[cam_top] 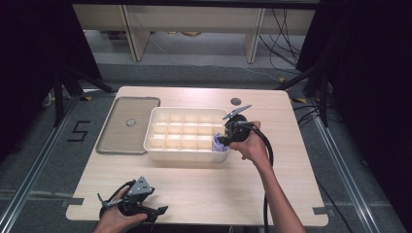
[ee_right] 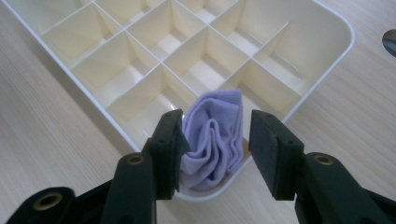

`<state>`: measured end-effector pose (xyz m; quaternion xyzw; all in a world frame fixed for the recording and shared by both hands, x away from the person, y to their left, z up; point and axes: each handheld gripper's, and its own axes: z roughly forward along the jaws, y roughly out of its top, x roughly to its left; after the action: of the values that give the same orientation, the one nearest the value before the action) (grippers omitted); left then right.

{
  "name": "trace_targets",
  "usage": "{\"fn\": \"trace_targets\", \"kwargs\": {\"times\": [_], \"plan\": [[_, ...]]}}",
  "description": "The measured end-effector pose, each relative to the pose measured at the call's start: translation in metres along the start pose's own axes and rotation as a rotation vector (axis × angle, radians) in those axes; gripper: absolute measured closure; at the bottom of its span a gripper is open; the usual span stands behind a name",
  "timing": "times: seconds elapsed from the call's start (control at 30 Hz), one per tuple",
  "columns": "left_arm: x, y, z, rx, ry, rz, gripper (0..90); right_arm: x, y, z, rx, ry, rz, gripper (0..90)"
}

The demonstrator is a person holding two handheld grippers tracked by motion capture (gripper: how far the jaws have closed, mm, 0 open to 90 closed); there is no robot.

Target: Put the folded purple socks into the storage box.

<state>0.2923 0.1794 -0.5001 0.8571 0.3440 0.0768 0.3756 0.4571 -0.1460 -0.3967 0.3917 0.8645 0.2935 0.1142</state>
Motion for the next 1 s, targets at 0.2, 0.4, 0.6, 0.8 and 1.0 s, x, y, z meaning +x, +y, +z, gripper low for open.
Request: {"fn": "trace_targets", "kwargs": {"times": [0.2,0.4,0.6,0.8,1.0], "plan": [[0.001,0.001,-0.002,0.001,0.000,0.015,18.3,0.003,0.000,-0.003,-0.029,0.014,-0.003,48.1],[0.000,0.000,-0.001,-0.024,0.000,-0.018,18.2,0.006,-0.002,-0.003,-0.052,0.006,0.008,45.8],[0.003,0.000,-0.001,-0.016,0.013,0.014,17.7,0.008,-0.007,-0.009,-0.075,0.018,0.028,41.2],[0.002,0.000,-0.001,-0.020,0.007,0.013,17.5,0.011,-0.013,-0.011,-0.103,0.021,0.033,36.3],[0.001,0.000,0.000,-0.016,0.007,0.008,17.5,0.016,-0.018,-0.014,-0.132,0.017,0.038,32.6]]}}
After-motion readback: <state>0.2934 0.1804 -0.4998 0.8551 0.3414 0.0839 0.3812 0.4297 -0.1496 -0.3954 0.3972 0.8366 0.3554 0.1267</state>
